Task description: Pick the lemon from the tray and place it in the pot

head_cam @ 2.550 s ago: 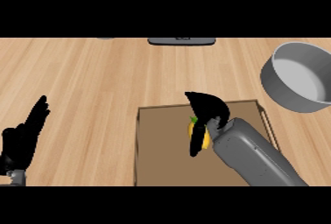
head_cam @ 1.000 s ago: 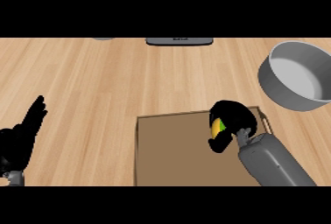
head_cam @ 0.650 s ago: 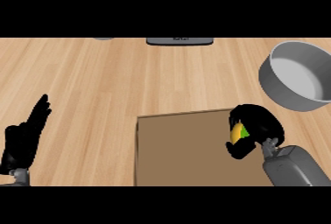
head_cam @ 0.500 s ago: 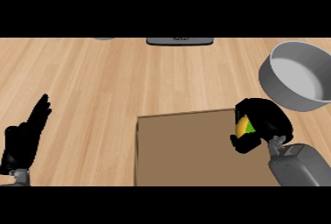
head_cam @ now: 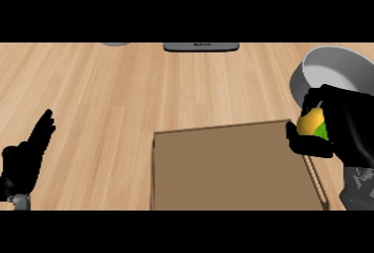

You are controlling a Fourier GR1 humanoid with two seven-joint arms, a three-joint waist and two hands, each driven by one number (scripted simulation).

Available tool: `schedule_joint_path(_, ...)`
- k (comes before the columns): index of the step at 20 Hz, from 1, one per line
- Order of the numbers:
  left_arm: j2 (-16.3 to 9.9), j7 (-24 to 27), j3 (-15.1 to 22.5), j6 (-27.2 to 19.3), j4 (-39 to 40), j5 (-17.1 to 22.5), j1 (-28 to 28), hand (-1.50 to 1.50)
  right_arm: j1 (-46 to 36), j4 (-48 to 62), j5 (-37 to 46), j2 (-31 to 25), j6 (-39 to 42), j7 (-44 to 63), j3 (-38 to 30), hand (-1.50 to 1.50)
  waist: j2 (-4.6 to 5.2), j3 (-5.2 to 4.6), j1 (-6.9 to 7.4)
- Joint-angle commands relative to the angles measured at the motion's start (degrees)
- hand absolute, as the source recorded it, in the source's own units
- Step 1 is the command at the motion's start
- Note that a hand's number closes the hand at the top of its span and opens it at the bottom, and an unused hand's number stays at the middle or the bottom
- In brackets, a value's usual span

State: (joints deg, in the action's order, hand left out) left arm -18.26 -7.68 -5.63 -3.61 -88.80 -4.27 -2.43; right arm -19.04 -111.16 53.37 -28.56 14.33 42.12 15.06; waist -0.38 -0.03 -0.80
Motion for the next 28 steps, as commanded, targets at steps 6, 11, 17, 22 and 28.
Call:
schedule_joint_path(6,0.56,0.99,-0.78,0.7,0.88,-0.87,0.02,0.0,-0.42,-3.11,-5.9,0.22,-4.34,-3.94,-16.13,1.5,0.34,0.05,0.71)
schedule_joint_path(11,0.43,0.53,-2.03,2.08,0.39,-0.07,1.33,0.0,-4.97,5.62,-9.29,-0.48,-6.39,-10.65,-23.03,1.5,0.41,0.04,1.12)
schedule_joint_path(17,1.12,-0.6,-1.71,2.45,0.52,-0.84,2.01,0.0,-8.39,21.46,-12.7,-4.06,-10.83,-22.93,-30.36,1.5,0.52,0.06,1.32)
schedule_joint_path(22,0.52,0.78,-2.31,3.92,-1.11,-0.72,0.01,0.0,-17.96,38.17,-11.42,-8.09,-12.11,-29.32,-31.0,1.5,0.61,0.05,2.1)
schedule_joint_path(28,3.18,3.62,-0.87,3.08,-0.65,-2.07,-2.47,0.0,-22.25,57.03,-11.94,-12.13,-15.28,-41.82,-33.8,1.5,0.74,0.06,2.28)
